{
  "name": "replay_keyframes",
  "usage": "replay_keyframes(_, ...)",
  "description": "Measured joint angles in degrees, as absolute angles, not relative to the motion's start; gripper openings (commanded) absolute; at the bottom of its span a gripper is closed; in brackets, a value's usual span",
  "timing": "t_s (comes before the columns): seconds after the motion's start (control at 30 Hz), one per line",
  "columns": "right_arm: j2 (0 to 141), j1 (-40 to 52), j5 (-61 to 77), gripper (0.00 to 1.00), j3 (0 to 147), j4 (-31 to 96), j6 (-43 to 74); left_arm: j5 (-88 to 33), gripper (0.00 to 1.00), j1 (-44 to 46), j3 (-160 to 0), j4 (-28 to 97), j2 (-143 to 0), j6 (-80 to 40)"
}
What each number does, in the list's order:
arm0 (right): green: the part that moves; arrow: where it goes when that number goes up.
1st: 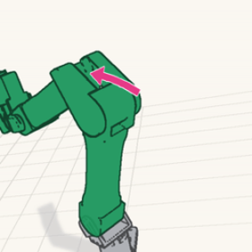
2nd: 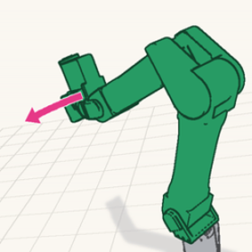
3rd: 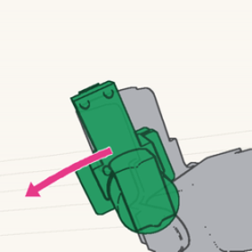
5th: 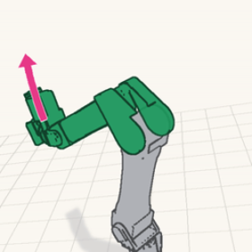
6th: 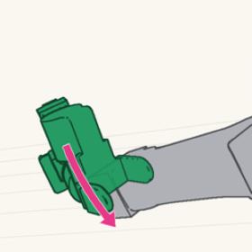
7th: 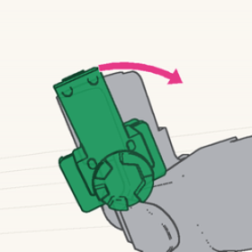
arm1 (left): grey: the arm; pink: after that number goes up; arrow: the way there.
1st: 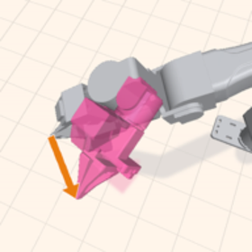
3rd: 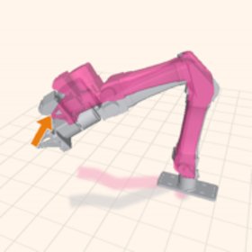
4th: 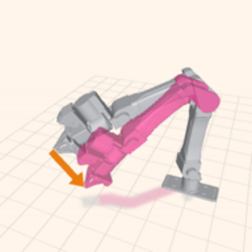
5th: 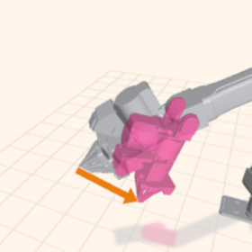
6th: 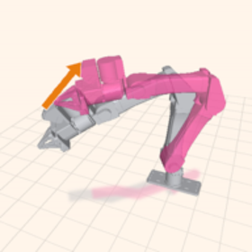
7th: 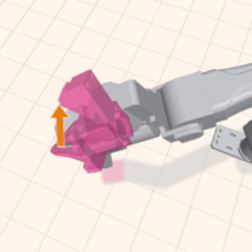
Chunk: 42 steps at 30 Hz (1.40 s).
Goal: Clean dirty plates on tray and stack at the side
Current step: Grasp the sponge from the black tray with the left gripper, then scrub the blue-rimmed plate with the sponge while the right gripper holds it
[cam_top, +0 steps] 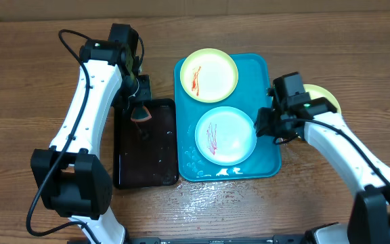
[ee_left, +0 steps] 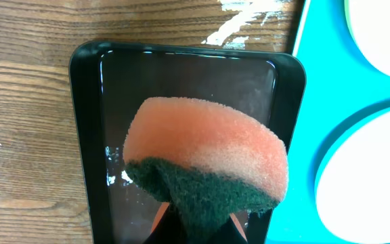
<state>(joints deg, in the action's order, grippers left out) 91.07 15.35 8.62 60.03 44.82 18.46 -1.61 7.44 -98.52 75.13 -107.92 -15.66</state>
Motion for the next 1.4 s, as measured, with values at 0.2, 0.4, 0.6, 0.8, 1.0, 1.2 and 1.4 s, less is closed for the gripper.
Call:
replay_keyframes(0.2,95.9,17.8,8.8,0.35,57.6,41.6,17.3,-2.9,0.04,8.9,-98.6,73.8,-107.9,-15.2)
replay_keyframes(0.4,99.8,19.6,8.8,0.21,56.4,38.9,16.6,-6.3,0.04,15.8,-98.7,66.3,-107.9,-15.5)
replay_keyframes(0.6,100.6,19.5,8.9,0.05,56.1,38.0,17.9,-7.9,0.04,24.6,-98.9,60.5,-109.5,-17.7)
replay_keyframes(0.8,100.6,19.5,9.2,0.04,56.1,37.3,19.6,-10.3,0.04,29.2,-99.1,60.6,-118.0,-19.6)
replay_keyframes(1.0,100.6,19.5,9.1,0.04,56.1,37.5,21.6,-13.6,0.04,29.6,-99.1,62.8,-125.9,-21.3)
replay_keyframes(1.2,100.6,19.5,9.0,0.04,56.1,37.5,22.7,-7.2,0.04,29.6,-99.1,64.7,-126.8,-22.2)
replay_keyframes(1.4,100.6,19.6,9.1,0.04,56.1,37.5,23.3,-4.1,0.04,30.5,-99.1,63.1,-126.8,-22.0)
